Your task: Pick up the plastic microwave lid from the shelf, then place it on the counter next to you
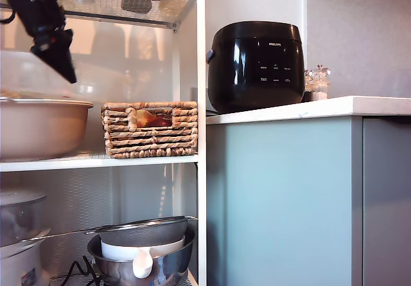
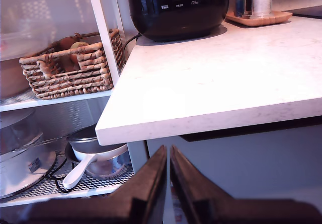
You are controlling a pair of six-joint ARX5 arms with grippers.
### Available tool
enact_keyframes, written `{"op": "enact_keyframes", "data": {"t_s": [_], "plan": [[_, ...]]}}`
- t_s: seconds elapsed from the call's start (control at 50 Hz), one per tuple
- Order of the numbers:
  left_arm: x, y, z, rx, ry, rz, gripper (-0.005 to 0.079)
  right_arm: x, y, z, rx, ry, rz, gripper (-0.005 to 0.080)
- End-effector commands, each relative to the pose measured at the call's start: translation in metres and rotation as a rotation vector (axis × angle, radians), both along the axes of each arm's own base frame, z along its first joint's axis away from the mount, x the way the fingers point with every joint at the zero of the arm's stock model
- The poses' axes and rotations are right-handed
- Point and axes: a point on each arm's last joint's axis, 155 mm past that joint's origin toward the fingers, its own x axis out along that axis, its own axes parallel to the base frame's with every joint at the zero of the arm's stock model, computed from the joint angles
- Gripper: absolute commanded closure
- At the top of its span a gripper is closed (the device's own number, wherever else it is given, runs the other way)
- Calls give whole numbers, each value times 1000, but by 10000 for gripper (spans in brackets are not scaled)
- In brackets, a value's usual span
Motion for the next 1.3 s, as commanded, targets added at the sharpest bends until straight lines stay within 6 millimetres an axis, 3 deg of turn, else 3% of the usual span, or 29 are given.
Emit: {"op": "enact_keyframes", "data": {"t_s": [0.0, 0.32, 0.46, 0.78, 1.28], "plan": [[2, -3, 21, -11, -48, 5, 767, -1, 1, 5, 0, -16, 5, 765], [-11, -11, 39, -18, -64, 30, 767, -1, 1, 5, 0, -15, 5, 765], [-26, -10, 43, -34, -34, 55, 766, -1, 1, 5, 0, -15, 5, 764], [-65, -32, 78, -96, -56, 42, 766, -1, 1, 2, 0, -4, 5, 764], [-126, -67, 75, -149, 85, 22, 766, -1, 1, 2, 0, -4, 5, 765]]}}
